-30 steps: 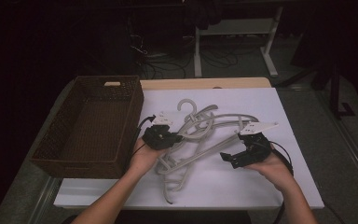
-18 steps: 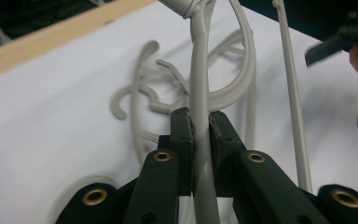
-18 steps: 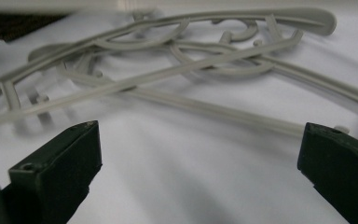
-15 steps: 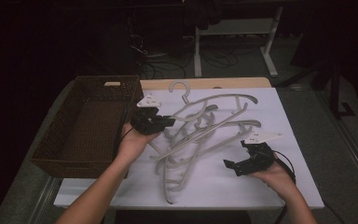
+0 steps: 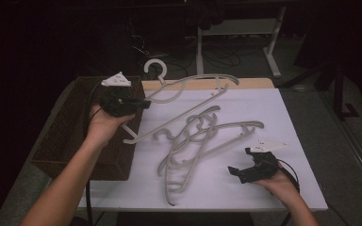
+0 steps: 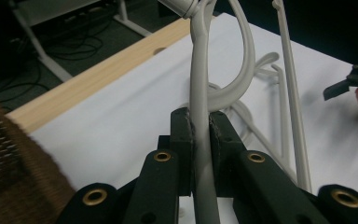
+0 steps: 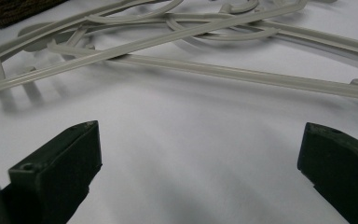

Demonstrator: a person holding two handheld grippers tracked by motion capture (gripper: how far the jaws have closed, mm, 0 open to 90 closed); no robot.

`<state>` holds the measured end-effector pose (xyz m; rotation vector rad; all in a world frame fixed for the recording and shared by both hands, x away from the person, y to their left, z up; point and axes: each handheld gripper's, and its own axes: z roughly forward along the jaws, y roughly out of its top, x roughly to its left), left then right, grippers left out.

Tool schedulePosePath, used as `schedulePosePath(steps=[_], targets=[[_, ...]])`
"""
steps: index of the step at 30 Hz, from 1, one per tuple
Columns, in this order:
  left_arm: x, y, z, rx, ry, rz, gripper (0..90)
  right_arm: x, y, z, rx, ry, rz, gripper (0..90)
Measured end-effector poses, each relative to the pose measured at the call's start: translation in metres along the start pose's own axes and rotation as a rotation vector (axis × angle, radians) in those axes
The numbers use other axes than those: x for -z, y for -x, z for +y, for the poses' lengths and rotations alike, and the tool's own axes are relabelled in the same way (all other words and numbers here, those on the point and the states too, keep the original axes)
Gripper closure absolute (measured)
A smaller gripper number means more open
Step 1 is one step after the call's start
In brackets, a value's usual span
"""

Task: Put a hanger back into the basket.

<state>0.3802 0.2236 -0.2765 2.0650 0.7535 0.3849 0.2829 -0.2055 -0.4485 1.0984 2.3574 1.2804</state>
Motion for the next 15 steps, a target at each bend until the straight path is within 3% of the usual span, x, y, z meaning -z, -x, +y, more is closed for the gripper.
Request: schedulePosePath(steps=[9,15], targets=[[0.041,-0.032,-0.009,0.000,0.000,0.077,82.0,0.002,0.003,0.000,-0.010,0.016,-0.012,0.0],[0.073,-0.061,-0.031,0.030,-0.009,0.155,82.0,0.001,0.004,0.000,-0.012,0.011,-0.014,0.0]])
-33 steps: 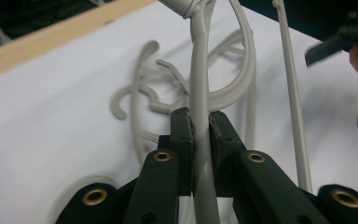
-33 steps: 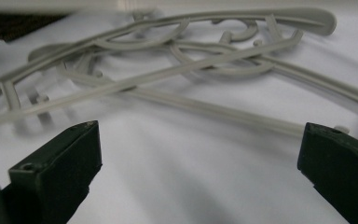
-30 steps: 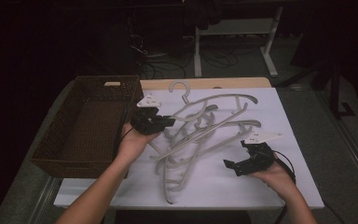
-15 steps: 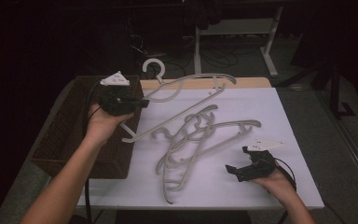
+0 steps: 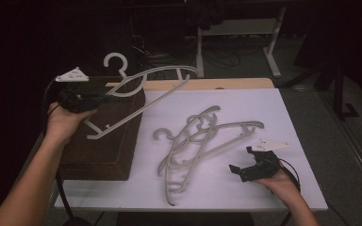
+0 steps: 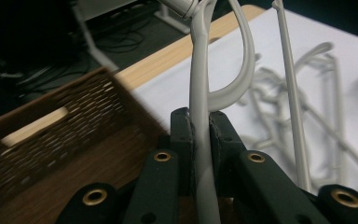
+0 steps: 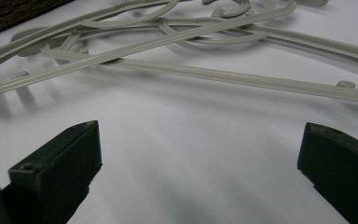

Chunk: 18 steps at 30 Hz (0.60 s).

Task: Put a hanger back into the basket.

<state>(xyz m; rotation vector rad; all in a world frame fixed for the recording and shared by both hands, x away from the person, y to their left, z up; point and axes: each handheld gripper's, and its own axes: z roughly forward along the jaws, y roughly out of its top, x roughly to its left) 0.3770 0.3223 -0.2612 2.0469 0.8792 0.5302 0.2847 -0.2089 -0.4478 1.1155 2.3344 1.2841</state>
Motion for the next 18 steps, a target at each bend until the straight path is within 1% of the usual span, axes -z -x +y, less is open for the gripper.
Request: schedulePosePath(steps=[1,2,4,6,11,15,18], targets=[[0.003,-0.004,-0.003,0.004,-0.003,0.011,82.0,0.000,0.000,0.000,0.001,0.001,-0.001,0.0],[0.008,-0.011,-0.007,0.012,-0.008,0.032,82.0,0.000,0.000,0.000,0.001,0.001,-0.001,0.0],[0.015,-0.020,-0.014,0.018,-0.016,0.059,82.0,0.000,0.001,0.000,0.002,0.003,-0.002,0.0],[0.023,-0.031,-0.022,0.032,-0.027,0.092,82.0,0.000,0.001,0.000,0.001,0.004,-0.004,0.0],[0.040,-0.056,-0.040,0.080,-0.044,0.161,82.0,0.000,0.001,0.001,0.000,0.005,-0.007,0.0],[0.046,-0.071,-0.054,0.111,-0.074,0.210,82.0,0.000,0.002,0.001,0.000,0.004,-0.009,0.0],[0.048,-0.079,-0.063,0.125,-0.091,0.245,82.0,-0.001,0.001,0.001,0.000,0.001,-0.010,0.0]])
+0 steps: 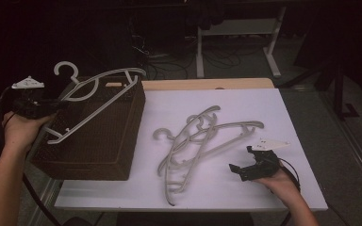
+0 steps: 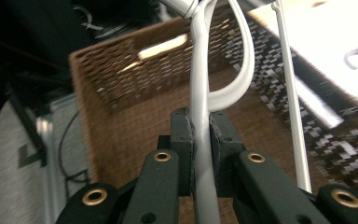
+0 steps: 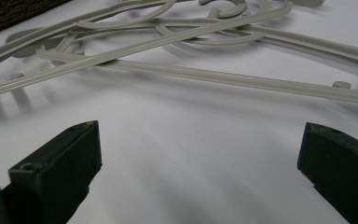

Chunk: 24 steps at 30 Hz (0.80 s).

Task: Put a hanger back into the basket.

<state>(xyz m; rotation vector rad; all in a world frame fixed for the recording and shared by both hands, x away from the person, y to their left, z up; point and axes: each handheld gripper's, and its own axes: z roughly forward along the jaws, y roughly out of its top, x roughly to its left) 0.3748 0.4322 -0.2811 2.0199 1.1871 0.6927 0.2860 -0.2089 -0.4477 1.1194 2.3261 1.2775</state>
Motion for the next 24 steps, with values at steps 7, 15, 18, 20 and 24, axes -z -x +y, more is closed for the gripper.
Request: schedulePosePath(steps=[7,15,18,20,24], targets=[[-0.005,-0.010,-0.011,0.000,-0.049,0.063,82.0,0.001,0.001,0.000,-0.003,0.003,-0.002,0.0],[-0.033,-0.001,-0.022,-0.030,-0.138,0.072,81.9,0.001,0.000,0.000,0.000,0.003,-0.002,0.0],[-0.044,0.002,-0.026,-0.042,-0.171,0.076,81.9,0.001,0.001,0.000,-0.003,0.004,-0.002,0.0],[-0.050,0.004,-0.028,-0.044,-0.186,0.078,81.9,0.001,0.001,0.000,-0.004,0.004,-0.002,0.0],[-0.059,0.007,-0.033,-0.034,-0.207,0.068,81.8,0.001,0.001,0.000,-0.004,0.004,-0.002,0.0]])
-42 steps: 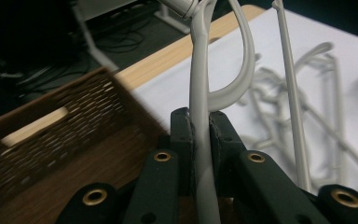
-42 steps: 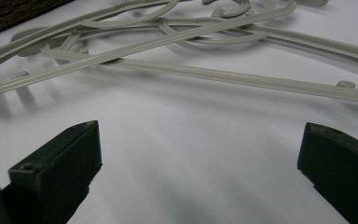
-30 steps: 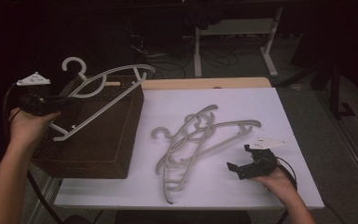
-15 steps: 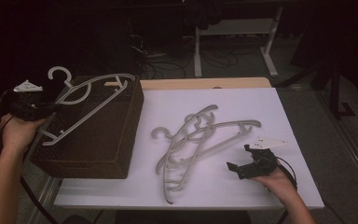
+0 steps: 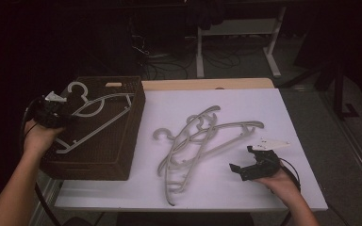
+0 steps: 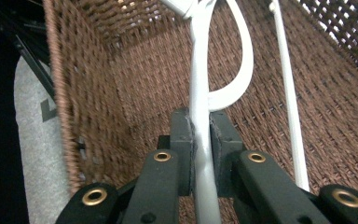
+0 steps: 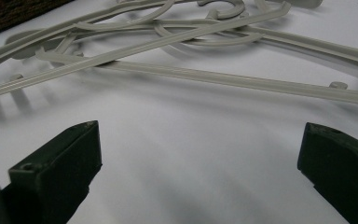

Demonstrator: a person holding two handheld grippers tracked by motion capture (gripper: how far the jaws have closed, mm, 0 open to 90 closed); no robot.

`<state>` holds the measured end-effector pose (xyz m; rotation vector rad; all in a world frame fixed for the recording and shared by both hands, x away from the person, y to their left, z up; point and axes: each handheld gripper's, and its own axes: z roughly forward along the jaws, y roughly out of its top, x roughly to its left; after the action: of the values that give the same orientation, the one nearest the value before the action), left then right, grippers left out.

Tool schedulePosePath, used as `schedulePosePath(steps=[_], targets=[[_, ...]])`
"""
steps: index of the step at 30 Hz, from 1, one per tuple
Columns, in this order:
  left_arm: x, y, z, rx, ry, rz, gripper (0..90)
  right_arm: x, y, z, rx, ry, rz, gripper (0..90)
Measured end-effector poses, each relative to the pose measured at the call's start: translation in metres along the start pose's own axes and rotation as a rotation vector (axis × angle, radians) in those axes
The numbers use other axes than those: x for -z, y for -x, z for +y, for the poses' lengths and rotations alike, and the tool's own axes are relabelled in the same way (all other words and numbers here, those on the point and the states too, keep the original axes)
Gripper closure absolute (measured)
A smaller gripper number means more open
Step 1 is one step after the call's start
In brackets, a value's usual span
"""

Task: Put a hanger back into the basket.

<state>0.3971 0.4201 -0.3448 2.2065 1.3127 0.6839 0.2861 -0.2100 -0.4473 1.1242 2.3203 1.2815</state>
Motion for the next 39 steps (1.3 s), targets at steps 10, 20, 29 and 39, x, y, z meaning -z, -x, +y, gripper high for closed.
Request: schedulePosePath(steps=[10,20,29,39], targets=[[-0.010,0.002,-0.011,0.036,-0.049,-0.069,74.9,0.000,0.000,0.000,0.004,0.000,0.000,0.0],[0.003,-0.002,-0.006,0.093,0.072,-0.146,46.8,0.001,0.000,0.001,0.006,0.007,-0.002,0.0],[0.016,0.018,0.009,0.099,0.199,-0.273,35.8,0.001,0.000,0.001,0.006,0.005,-0.003,0.0],[0.026,0.052,0.030,0.072,0.300,-0.416,24.0,0.002,0.000,0.001,0.007,0.007,-0.001,0.0]])
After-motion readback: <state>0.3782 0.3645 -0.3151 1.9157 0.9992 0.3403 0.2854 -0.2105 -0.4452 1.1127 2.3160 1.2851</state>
